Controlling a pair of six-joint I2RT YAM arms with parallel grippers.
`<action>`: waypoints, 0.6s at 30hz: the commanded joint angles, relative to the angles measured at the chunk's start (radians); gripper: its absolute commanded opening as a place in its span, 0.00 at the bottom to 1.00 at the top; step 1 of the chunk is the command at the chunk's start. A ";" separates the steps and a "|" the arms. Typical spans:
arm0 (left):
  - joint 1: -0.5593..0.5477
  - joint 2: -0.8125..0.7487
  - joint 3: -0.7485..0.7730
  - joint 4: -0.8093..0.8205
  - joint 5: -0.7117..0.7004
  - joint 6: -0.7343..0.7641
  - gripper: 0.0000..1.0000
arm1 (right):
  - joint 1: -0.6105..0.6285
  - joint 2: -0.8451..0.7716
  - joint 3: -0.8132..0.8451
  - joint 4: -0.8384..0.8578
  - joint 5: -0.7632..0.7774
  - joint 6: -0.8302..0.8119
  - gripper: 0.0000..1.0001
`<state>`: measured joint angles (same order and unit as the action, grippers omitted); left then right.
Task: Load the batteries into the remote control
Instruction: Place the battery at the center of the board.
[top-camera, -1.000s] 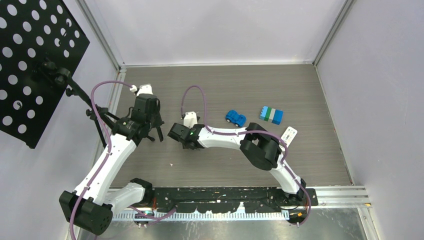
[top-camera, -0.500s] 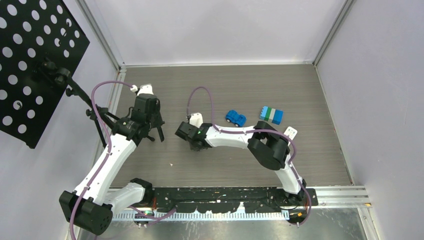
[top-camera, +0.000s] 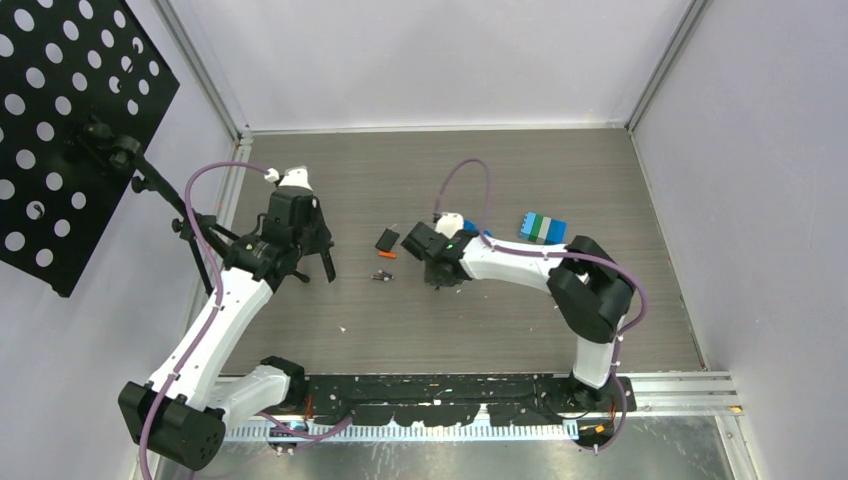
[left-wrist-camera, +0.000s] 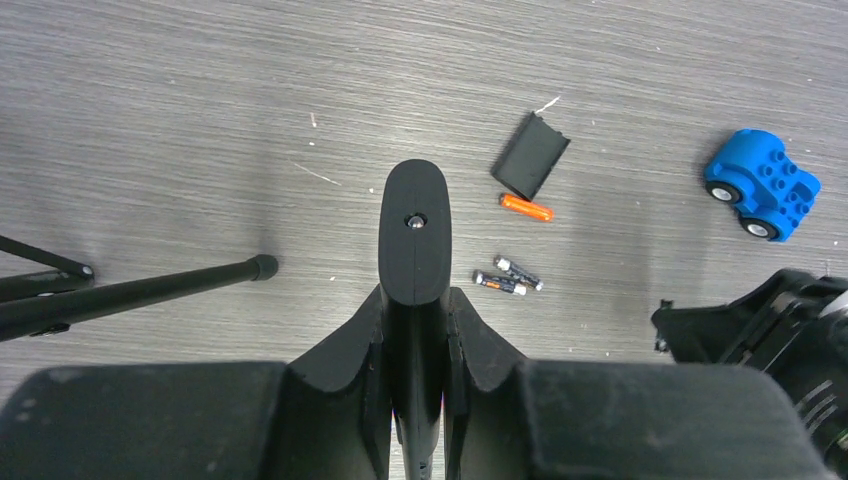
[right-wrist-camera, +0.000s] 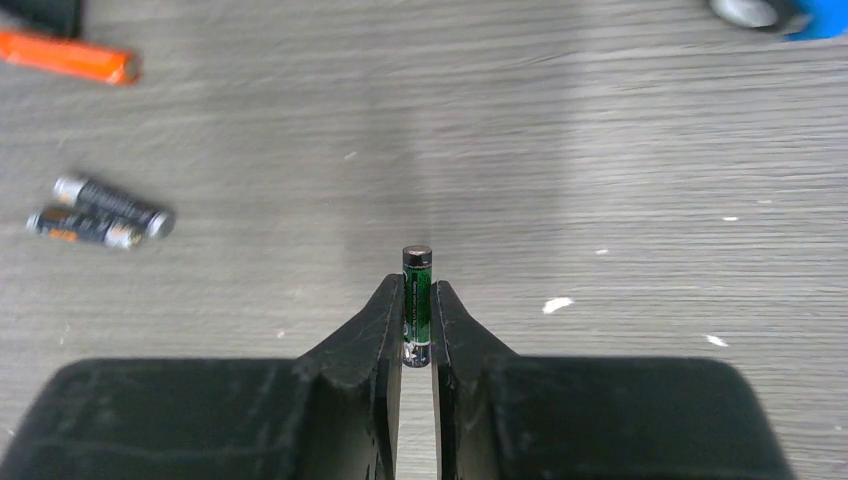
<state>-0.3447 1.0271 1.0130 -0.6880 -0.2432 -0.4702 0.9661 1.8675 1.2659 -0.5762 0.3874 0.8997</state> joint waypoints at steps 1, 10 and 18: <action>0.004 -0.025 0.004 0.069 0.046 0.001 0.00 | -0.064 -0.091 -0.075 0.040 0.040 0.106 0.02; 0.005 -0.047 -0.017 0.089 0.060 -0.007 0.00 | -0.115 -0.123 -0.140 0.011 0.102 0.247 0.13; 0.004 -0.046 -0.017 0.090 0.056 -0.007 0.00 | -0.120 -0.145 -0.151 0.025 0.102 0.244 0.38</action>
<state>-0.3447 0.9989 0.9958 -0.6445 -0.1902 -0.4709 0.8478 1.7863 1.1217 -0.5705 0.4381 1.1236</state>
